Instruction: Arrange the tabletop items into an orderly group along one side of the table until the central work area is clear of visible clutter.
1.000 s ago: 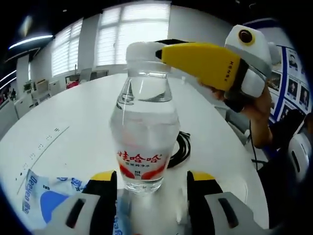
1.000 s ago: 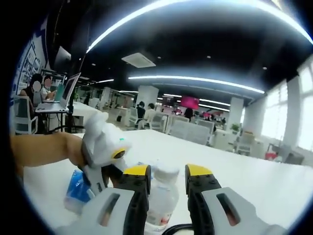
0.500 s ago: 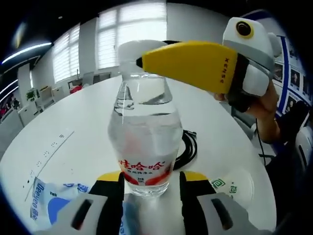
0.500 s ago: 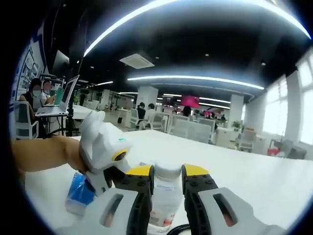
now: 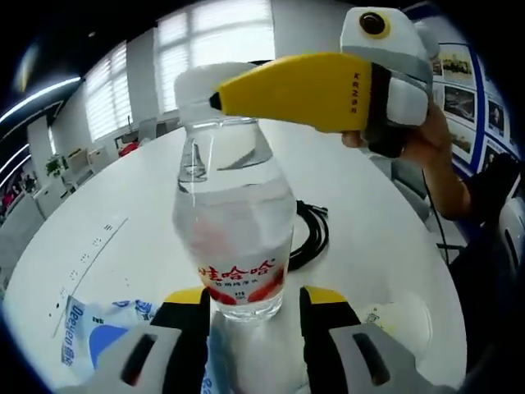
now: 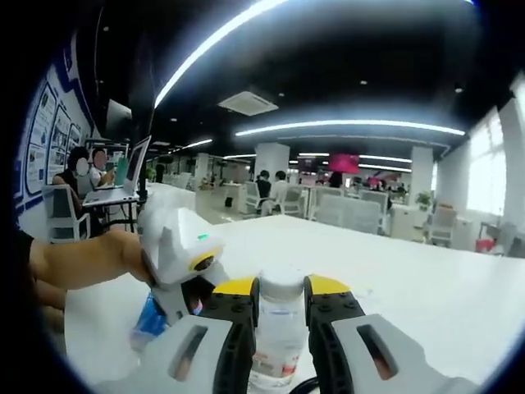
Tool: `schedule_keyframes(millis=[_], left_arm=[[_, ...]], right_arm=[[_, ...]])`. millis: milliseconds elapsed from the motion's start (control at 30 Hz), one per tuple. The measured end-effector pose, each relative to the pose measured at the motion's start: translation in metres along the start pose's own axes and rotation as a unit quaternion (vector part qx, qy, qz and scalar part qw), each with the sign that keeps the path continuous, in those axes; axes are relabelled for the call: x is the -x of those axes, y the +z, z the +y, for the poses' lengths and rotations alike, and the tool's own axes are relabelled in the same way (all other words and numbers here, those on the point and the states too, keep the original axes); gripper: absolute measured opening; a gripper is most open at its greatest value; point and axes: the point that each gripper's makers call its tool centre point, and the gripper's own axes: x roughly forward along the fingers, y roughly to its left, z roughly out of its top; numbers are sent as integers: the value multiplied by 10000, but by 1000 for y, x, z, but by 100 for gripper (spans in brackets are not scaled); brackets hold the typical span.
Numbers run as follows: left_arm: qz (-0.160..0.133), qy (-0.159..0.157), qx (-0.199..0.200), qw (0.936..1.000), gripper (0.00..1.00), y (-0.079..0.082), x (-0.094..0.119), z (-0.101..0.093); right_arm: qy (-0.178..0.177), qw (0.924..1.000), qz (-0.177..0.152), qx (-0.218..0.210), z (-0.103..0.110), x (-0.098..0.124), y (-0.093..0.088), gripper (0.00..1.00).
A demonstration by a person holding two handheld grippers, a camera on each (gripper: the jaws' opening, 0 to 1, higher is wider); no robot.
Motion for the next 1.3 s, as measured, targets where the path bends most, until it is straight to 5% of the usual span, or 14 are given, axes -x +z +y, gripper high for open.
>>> schedule_keyframes(millis=[367, 633, 967, 1300], left_arm=[[15, 0, -13, 10000, 44, -2, 3, -3], [-50, 294, 13, 9996, 34, -1, 2, 7], [-38, 335, -23, 9994, 35, -1, 5, 13], [-155, 295, -77, 9994, 34, 5, 11, 15]], right_arm=[[419, 9991, 60, 44, -1, -3, 2, 20], [362, 9993, -31, -31, 0, -3, 2, 19], [256, 9997, -61, 22, 3, -2, 3, 18], [566, 9982, -162, -61, 4, 2, 4, 17]])
